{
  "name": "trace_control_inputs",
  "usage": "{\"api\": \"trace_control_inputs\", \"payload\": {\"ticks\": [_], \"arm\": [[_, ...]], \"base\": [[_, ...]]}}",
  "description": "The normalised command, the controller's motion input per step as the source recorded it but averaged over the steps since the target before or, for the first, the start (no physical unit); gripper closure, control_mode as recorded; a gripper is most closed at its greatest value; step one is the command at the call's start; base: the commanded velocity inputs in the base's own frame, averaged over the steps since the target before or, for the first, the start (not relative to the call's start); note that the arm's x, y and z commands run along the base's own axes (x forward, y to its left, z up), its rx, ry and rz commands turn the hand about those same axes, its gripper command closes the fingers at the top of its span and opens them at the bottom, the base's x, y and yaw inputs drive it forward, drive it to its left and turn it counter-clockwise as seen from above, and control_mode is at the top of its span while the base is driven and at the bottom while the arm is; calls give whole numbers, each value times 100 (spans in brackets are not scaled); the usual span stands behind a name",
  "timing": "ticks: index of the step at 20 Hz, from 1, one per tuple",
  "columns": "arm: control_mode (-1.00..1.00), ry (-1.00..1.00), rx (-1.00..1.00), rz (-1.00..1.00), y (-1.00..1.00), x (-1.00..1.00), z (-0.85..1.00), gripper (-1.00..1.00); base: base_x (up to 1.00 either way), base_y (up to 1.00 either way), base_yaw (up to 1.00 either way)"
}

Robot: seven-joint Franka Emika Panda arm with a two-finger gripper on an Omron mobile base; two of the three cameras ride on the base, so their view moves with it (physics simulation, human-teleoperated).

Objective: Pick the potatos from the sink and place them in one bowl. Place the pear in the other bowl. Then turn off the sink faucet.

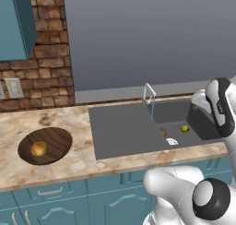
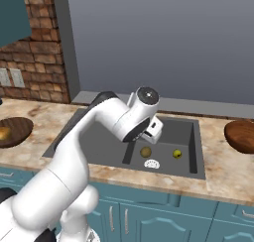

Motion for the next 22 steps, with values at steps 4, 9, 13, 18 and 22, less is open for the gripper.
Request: {"api": "trace_control_inputs", "payload": {"ticks": [4, 9, 13, 18, 22], "arm": [[-100, 10, 12, -25, 0, 8, -4, -100], [-100, 12, 14, -25, 0, 6, 0, -100], [-100, 13, 15, -23, 0, 4, 0, -100], [-100, 11, 17, -19, 0, 0, 0, -100], [-100, 12, 17, -16, 0, 0, 0, -100]], "base": [[0, 0, 0], [0, 0, 0], [0, 0, 0], [0, 0, 0], [0, 0, 0]]}}
